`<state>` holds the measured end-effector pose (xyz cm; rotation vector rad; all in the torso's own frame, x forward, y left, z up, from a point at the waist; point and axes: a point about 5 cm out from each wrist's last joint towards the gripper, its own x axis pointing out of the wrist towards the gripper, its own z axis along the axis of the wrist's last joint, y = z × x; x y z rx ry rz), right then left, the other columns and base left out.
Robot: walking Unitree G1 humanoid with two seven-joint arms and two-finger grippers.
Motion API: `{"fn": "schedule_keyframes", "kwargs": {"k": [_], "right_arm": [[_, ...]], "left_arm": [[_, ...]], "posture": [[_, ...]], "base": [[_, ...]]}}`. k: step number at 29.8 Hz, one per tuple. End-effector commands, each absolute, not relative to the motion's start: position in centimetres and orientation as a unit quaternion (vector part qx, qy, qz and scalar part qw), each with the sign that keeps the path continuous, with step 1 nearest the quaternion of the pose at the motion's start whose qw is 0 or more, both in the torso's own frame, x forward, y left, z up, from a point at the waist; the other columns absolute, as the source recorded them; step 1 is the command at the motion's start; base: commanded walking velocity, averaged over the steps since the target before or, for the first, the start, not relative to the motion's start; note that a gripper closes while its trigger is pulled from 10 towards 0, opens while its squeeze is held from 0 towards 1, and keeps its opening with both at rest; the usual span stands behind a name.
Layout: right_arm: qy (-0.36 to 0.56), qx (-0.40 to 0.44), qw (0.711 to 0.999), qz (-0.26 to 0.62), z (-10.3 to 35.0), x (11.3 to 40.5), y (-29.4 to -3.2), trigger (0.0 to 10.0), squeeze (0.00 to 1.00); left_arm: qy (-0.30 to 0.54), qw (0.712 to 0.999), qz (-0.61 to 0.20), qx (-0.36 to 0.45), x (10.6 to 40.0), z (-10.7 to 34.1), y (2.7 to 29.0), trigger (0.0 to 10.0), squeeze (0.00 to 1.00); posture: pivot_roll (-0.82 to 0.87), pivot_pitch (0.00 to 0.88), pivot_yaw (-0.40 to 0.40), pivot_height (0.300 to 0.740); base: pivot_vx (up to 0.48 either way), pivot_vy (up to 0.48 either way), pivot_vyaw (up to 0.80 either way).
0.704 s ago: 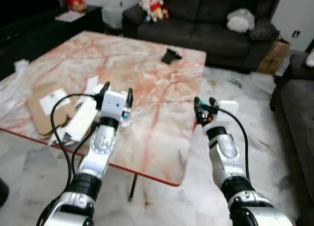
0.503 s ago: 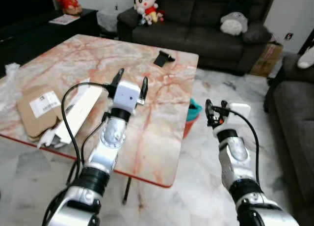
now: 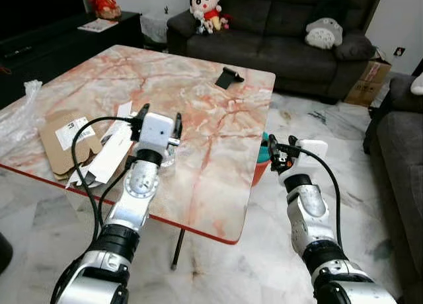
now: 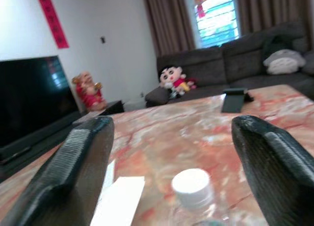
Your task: Picking trash to rubbish bin
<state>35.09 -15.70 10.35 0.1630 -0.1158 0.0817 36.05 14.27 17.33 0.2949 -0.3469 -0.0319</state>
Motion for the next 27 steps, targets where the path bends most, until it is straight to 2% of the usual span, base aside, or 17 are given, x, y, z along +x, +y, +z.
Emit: {"fn": "schedule_keyframes", "kwargs": {"k": [1,16,17,18,19,27], "right_arm": [[-0.064,0.08,0.994,0.038,10.8,35.3,-15.9,10.0,0.0],[-0.063,0.077,0.994,0.039,10.8,35.3,-16.0,10.0,0.0],[-0.064,0.077,0.994,0.039,10.8,35.2,-16.0,10.0,0.0],[-0.064,0.077,0.994,0.039,10.8,35.2,-16.0,10.0,0.0],[-0.064,0.076,0.994,0.039,10.8,35.2,-16.0,10.0,0.0],[-0.063,0.076,0.994,0.039,10.8,35.2,-16.0,10.0,0.0]], "left_arm": [[-0.164,0.977,-0.018,0.135,36.5,17.6,14.4,10.0,1.0],[-0.136,0.984,-0.04,0.112,37.8,17.4,14.1,10.0,1.0],[-0.136,0.983,-0.042,0.117,37.9,17.6,13.9,10.0,0.07],[-0.136,0.983,-0.042,0.118,38.0,17.6,13.9,10.0,0.07],[-0.135,0.983,-0.044,0.118,38.1,17.7,13.8,10.0,0.0],[-0.133,0.983,-0.045,0.117,38.5,18.0,13.8,10.0,0.0]], "posture": [[0.22,0.0,-0.079,0.74],[0.21,0.0,-0.085,0.74],[0.21,0.0,-0.085,0.74],[0.21,0.0,-0.085,0.74],[0.21,0.0,-0.085,0.74],[0.21,0.0,-0.085,0.74]], "base": [[0.0,0.0,0.0],[0.0,0.0,0.0],[0.0,0.0,0.0],[0.0,0.0,0.0],[0.0,0.0,0.0],[0.0,0.0,0.0]]}}
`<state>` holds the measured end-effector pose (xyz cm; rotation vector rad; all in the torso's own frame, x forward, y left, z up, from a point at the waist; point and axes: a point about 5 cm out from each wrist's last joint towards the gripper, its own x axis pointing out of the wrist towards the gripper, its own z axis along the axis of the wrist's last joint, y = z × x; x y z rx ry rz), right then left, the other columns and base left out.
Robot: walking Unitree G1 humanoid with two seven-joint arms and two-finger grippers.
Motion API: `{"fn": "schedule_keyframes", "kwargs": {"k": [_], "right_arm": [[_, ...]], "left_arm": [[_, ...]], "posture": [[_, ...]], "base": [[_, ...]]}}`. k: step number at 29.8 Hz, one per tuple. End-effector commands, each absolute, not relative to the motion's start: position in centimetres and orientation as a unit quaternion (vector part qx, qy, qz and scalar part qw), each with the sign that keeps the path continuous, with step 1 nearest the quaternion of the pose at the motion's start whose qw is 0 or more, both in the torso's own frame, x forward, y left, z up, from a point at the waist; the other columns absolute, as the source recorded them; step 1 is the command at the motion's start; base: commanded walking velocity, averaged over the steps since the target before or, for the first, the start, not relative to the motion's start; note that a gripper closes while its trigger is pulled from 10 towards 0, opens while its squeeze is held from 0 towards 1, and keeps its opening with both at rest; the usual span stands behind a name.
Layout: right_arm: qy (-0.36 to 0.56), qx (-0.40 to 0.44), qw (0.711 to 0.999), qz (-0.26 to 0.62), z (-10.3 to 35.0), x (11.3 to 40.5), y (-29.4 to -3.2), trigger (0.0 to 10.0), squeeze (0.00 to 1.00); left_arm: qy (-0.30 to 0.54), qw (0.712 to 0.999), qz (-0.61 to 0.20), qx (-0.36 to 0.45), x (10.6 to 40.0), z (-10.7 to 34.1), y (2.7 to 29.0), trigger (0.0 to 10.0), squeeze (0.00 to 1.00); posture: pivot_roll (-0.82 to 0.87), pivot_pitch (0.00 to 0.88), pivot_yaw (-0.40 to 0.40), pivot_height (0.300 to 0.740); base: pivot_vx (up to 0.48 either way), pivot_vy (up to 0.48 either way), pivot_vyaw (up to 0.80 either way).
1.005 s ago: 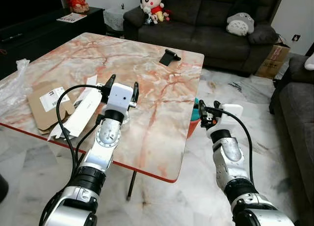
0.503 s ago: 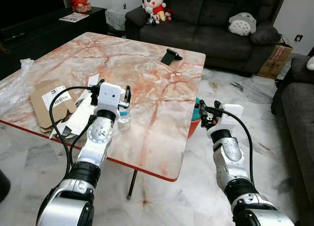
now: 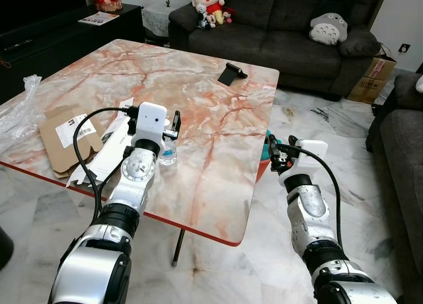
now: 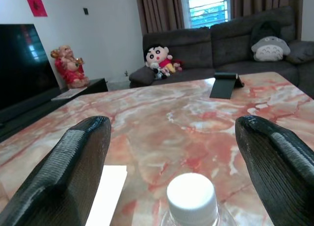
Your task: Picking trash to rubbish bin
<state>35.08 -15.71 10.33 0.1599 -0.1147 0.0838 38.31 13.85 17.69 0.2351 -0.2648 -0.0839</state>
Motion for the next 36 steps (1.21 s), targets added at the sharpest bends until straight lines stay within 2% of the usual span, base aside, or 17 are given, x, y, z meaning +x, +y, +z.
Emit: {"fn": "schedule_keyframes", "kwargs": {"k": [1,17,36], "right_arm": [[-0.063,0.076,0.994,0.039,10.8,35.2,-16.0,10.0,0.0],[-0.062,0.071,0.995,0.041,10.8,35.3,-16.2,10.0,0.0],[-0.059,0.07,0.995,0.039,10.6,35.1,-16.3,10.0,0.0]], "left_arm": [[-0.133,0.983,-0.045,0.117,38.5,18.0,13.8,10.0,0.0],[-0.061,0.993,-0.03,0.099,40.0,17.7,13.3,10.0,0.0],[-0.034,0.993,-0.036,0.103,40.1,17.1,12.8,10.0,0.0]], "posture": [[0.21,0.0,-0.085,0.74],[0.2,0.0,-0.089,0.74],[0.19,0.0,-0.085,0.74]], "base": [[0.0,0.0,0.0],[0.0,0.0,0.0],[0.0,0.0,0.0]]}}
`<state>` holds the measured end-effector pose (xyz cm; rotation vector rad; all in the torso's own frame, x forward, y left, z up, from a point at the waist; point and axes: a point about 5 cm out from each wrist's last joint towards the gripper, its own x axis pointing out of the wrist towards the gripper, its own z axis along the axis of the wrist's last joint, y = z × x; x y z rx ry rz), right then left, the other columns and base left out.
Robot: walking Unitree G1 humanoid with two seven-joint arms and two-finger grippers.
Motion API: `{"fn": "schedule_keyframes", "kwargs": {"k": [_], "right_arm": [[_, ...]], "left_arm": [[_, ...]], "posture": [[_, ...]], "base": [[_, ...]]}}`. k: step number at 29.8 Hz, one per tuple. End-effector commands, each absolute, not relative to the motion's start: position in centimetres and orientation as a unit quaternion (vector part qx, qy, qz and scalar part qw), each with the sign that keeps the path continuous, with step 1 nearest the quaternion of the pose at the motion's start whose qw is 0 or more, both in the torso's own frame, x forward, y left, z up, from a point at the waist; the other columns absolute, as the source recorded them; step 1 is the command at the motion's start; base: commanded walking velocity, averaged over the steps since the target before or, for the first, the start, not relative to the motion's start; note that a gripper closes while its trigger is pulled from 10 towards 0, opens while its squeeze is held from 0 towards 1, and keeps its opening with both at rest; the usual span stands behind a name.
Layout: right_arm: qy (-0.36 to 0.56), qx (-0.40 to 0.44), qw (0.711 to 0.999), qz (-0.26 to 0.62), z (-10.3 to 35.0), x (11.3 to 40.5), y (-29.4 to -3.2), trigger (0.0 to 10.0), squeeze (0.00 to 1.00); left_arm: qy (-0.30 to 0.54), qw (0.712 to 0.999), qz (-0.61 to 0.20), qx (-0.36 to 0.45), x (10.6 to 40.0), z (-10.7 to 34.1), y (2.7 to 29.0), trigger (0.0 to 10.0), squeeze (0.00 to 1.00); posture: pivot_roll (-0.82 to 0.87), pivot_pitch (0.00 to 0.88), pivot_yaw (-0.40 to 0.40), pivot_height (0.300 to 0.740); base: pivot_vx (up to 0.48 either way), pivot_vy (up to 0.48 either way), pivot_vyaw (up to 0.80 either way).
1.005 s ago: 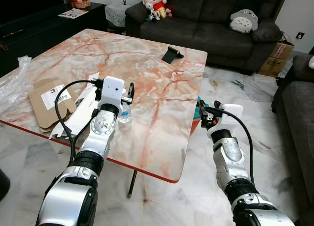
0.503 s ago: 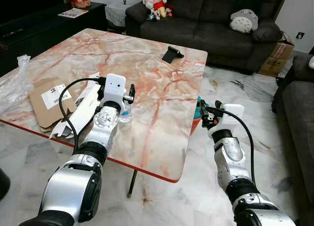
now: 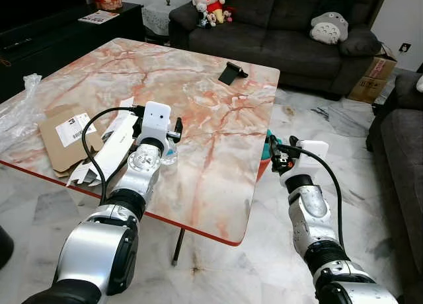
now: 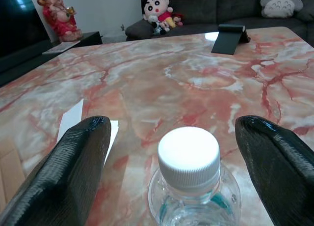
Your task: Picking trash to rubbish bin
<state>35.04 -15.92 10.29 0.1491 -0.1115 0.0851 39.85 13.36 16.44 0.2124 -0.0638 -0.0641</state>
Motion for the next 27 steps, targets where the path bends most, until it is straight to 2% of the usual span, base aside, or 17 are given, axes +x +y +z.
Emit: {"fn": "schedule_keyframes", "kwargs": {"k": [1,5,6,7,8,9,11,12,27], "right_arm": [[-0.059,0.07,0.995,0.039,10.54,35.07,-16.26,10.0,0.0],[-0.058,0.07,0.995,0.04,10.47,35.03,-16.22,10.0,0.0],[-0.058,0.071,0.995,0.04,10.46,35.02,-16.22,10.0,0.0],[-0.058,0.071,0.995,0.039,10.45,35.0,-16.2,10.0,0.0],[-0.058,0.071,0.995,0.039,10.44,34.99,-16.19,10.0,0.0],[-0.058,0.071,0.995,0.039,10.42,34.97,-16.18,10.0,0.0],[-0.058,0.071,0.995,0.039,10.41,34.97,-16.19,10.0,0.0],[-0.058,0.071,0.995,0.038,10.4,34.97,-16.19,10.0,0.0],[-0.057,0.071,0.995,0.039,10.37,34.95,-16.21,10.0,0.0]], "left_arm": [[-0.034,0.993,-0.036,0.103,40.15,17.11,12.79,10.0,0.0],[-0.031,0.993,-0.039,0.105,40.13,16.99,12.57,10.0,0.0],[-0.03,0.993,-0.04,0.105,40.13,16.97,12.52,9.7,0.0],[-0.03,0.993,-0.041,0.105,40.13,16.97,12.48,5.8,0.0],[-0.03,0.993,-0.041,0.104,40.12,16.96,12.46,5.8,0.0],[-0.031,0.993,-0.042,0.104,40.13,16.99,12.42,2.8,0.0],[-0.031,0.993,-0.042,0.104,40.13,17.0,12.41,2.8,0.0],[-0.032,0.993,-0.043,0.104,40.14,17.01,12.38,0.2,0.0],[-0.031,0.993,-0.043,0.104,40.17,17.06,12.31,0.0,0.0]], "posture": [[0.19,0.0,-0.085,0.74],[0.19,0.0,-0.084,0.74],[0.19,0.0,-0.084,0.74],[0.18,0.0,-0.081,0.74],[0.18,0.0,-0.081,0.74],[0.18,0.0,-0.081,0.74],[0.18,0.0,-0.081,0.74],[0.18,0.0,-0.081,0.74],[0.18,0.0,-0.084,0.74]], "base": [[0.0,0.0,0.0],[0.0,0.0,0.0],[0.0,0.0,0.0],[0.0,0.0,0.0],[0.0,0.0,0.0],[0.0,0.0,0.0],[0.0,0.0,0.0],[0.0,0.0,0.0],[0.0,0.0,0.0]]}}
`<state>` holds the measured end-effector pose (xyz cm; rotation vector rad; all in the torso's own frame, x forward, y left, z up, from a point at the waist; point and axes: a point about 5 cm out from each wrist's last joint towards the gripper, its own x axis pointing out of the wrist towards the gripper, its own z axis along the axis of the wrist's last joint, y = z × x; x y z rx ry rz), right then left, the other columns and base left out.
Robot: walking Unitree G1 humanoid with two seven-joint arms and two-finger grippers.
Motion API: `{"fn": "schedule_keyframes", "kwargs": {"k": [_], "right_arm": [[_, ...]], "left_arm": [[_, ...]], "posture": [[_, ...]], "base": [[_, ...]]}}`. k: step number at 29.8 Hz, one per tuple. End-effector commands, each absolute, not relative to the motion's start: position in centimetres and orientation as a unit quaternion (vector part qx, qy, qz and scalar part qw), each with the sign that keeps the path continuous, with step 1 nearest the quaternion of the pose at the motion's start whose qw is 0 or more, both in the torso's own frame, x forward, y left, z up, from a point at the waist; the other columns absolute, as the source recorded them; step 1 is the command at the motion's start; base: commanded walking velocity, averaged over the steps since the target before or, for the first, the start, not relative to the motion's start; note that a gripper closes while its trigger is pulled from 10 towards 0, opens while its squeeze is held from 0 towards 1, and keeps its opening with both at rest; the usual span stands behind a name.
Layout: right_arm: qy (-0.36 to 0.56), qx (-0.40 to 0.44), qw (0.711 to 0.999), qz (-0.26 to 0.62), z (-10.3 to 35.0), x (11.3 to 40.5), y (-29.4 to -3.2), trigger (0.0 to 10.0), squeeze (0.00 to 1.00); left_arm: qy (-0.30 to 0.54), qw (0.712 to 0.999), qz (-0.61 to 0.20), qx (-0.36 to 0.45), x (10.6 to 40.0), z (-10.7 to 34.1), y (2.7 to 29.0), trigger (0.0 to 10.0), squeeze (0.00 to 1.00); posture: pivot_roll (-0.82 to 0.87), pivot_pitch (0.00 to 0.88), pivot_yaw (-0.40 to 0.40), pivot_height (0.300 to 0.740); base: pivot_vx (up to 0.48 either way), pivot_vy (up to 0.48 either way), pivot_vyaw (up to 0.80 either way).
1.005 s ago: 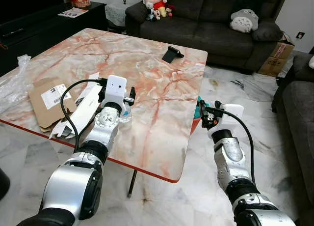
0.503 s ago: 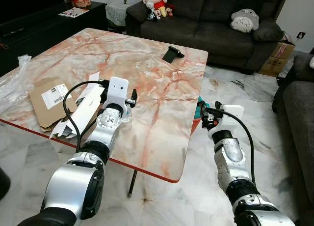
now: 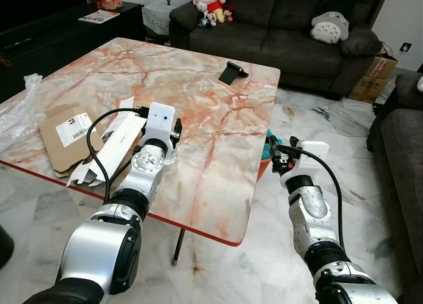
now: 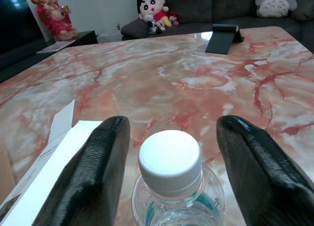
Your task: Picking trash to rubbish bin
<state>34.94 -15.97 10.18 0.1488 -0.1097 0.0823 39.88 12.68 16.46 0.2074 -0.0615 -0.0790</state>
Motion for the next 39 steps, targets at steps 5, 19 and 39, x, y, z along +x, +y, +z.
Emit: {"fn": "schedule_keyframes", "kwargs": {"k": [5,19,39], "right_arm": [[-0.056,0.07,0.995,0.04,10.4,35.0,-16.2,10.0,0.0],[-0.057,0.07,0.995,0.04,10.4,35.0,-16.2,10.0,0.0],[-0.056,0.069,0.995,0.043,10.5,35.1,-16.1,10.0,0.0]], "left_arm": [[-0.026,0.993,-0.041,0.105,40.1,16.8,12.4,0.7,0.0],[-0.014,0.994,-0.042,0.104,40.0,16.3,12.4,8.9,0.0],[-0.056,0.993,-0.037,0.101,40.3,18.0,12.5,0.0,0.0]], "posture": [[0.18,0.0,-0.084,0.74],[0.19,0.0,-0.087,0.74],[0.19,0.0,-0.089,0.74]], "base": [[0.0,0.0,0.0],[0.0,0.0,0.0],[0.0,0.0,0.0]]}}
